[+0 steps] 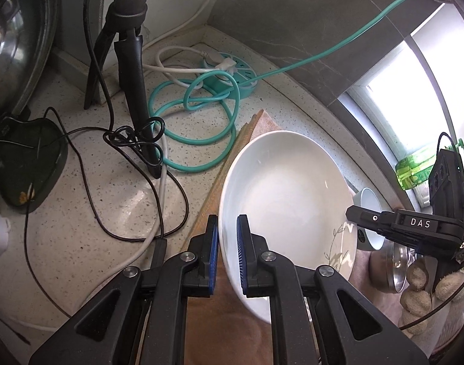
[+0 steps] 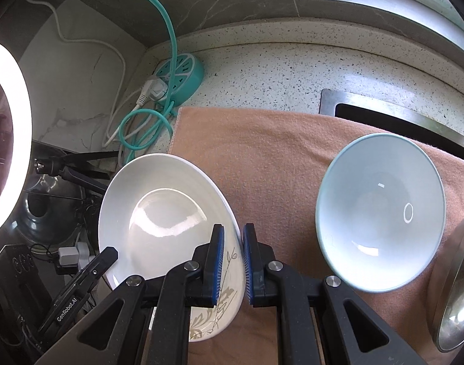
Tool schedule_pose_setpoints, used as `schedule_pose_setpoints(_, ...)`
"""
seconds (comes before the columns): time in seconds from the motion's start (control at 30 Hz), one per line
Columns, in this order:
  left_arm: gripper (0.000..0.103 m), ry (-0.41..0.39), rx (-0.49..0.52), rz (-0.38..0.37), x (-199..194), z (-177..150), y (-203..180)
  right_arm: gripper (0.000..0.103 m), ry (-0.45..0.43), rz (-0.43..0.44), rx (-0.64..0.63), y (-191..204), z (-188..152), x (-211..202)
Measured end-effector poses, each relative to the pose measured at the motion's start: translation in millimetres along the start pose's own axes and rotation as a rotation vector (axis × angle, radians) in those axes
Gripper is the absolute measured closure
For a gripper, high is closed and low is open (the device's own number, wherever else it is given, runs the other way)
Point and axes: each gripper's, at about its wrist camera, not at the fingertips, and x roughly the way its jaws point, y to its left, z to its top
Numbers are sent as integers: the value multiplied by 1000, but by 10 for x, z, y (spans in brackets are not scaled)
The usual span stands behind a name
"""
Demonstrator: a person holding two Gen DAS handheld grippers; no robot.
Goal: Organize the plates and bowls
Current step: 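Lift the white leaf plate with the right tool and carry it toward the floral stack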
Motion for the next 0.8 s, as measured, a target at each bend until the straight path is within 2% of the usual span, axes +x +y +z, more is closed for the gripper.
schedule_pose_setpoints(0.5,94,-60,-15,23,-407,-278,-85,91,-17,39,-37,81,-343,-326)
schedule_pose_setpoints(0.8,94,-63,-24,18,-545,-477,-103,91,-25,54,-49,103,-573,-478)
